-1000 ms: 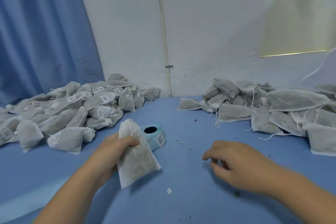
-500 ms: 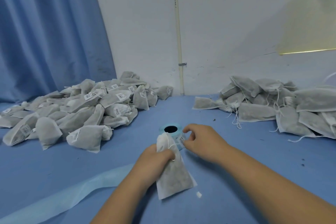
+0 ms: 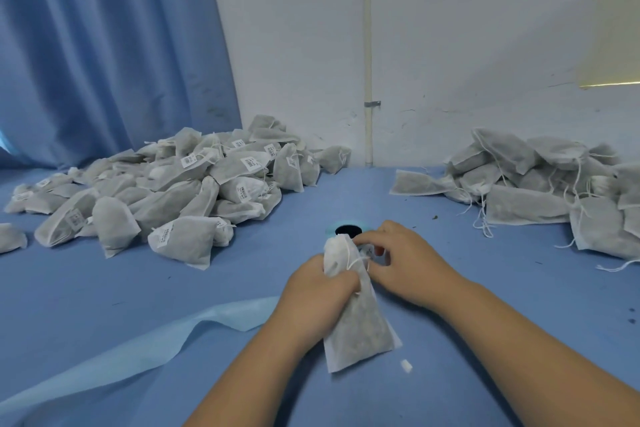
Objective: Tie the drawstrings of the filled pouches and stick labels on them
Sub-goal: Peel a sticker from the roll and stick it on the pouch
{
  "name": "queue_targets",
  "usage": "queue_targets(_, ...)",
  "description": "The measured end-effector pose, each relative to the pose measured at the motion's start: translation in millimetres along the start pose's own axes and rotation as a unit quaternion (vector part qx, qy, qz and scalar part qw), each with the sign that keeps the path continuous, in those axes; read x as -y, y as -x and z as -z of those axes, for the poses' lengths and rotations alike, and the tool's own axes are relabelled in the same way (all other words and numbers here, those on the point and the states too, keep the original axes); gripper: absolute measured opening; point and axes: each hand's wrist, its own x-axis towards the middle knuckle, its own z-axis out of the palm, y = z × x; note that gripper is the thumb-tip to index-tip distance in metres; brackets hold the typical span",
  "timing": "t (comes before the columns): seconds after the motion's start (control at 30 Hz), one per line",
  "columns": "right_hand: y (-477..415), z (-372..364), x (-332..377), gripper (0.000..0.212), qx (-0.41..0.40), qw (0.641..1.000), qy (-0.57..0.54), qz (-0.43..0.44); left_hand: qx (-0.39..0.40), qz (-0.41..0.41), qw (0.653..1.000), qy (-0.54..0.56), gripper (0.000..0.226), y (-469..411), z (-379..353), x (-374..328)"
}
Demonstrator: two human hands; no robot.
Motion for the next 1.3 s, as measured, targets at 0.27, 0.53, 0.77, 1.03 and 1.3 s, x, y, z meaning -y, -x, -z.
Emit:
queue_targets(0.27,-1.8,7.2,5.8,0.025,0.025,0.999,0.018,-0.011,-0.007,0.004,1.000,0.019,0.008,6.3,-0.1,-0.9)
queue_targets(0.53,-2.0,9.4,13.8,0.005,0.066,0.996,0.054,-0.008,0.007,-0.003,1.000,0.010,0.007,10.1,-0.2,-3.1)
queue_targets(0.77,-2.5,15.8,10.7,0.008,0.062,0.997,0.049,-0.011,0.002,0.011,1.000,0.004,0.004,10.4,-1.4,-3.7)
queue_targets(1.03,-5.6,15.6,5.0,0.011,0.052,0.997,0.051,0.007,0.000,0.018,1.000,-0.006,0.012,11.4,-1.1,-5.5)
queue_targets(1.3,-7.6,17.9,2.6,0.011,0.044,0.997,0.055,0.011,0.006,0.027,1.000,-0.003,0.017,11.7,0.5,-6.0)
